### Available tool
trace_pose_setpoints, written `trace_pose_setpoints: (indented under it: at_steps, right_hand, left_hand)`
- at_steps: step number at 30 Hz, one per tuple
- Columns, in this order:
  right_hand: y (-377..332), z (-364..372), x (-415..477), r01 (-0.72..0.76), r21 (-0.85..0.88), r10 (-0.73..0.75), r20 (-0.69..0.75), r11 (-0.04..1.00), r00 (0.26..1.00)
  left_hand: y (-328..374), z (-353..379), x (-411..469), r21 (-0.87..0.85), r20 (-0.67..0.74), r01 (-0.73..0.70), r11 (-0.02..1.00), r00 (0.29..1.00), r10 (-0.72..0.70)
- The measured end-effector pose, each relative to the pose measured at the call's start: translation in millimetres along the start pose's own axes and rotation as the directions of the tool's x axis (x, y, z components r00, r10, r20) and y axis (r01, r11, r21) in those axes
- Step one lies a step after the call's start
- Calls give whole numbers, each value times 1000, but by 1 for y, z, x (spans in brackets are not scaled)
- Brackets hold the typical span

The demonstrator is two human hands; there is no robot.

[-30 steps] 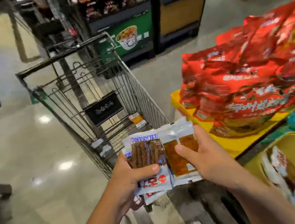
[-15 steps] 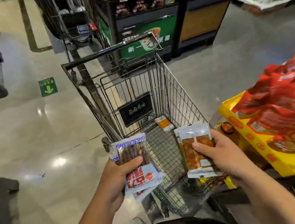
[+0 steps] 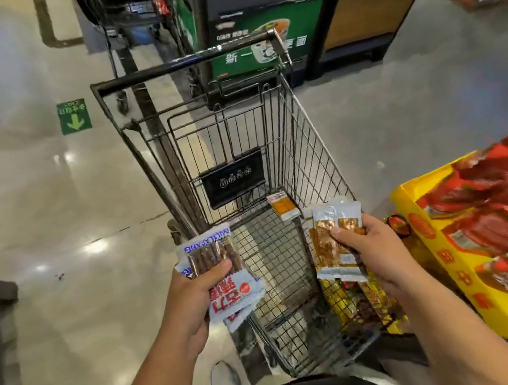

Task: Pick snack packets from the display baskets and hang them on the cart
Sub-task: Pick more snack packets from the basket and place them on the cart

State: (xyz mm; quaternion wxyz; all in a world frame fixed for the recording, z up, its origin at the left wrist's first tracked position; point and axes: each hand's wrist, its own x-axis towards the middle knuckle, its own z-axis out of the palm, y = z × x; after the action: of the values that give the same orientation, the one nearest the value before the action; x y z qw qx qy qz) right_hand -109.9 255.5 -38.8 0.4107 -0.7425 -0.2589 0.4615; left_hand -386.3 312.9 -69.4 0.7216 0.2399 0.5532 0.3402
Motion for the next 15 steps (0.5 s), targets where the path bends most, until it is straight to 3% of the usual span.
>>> trace_pose_setpoints:
  at_steps: [11,15]
  right_hand:
    - [51,-7,176,-242,-57,246,86,969,966]
    - [90,6,230,-259,-111,268,75,959,960]
  left_hand:
    - [11,36,81,112,-355,-14,994,933,53]
    - [-1,56,124,164,-341,-66,984,933,119]
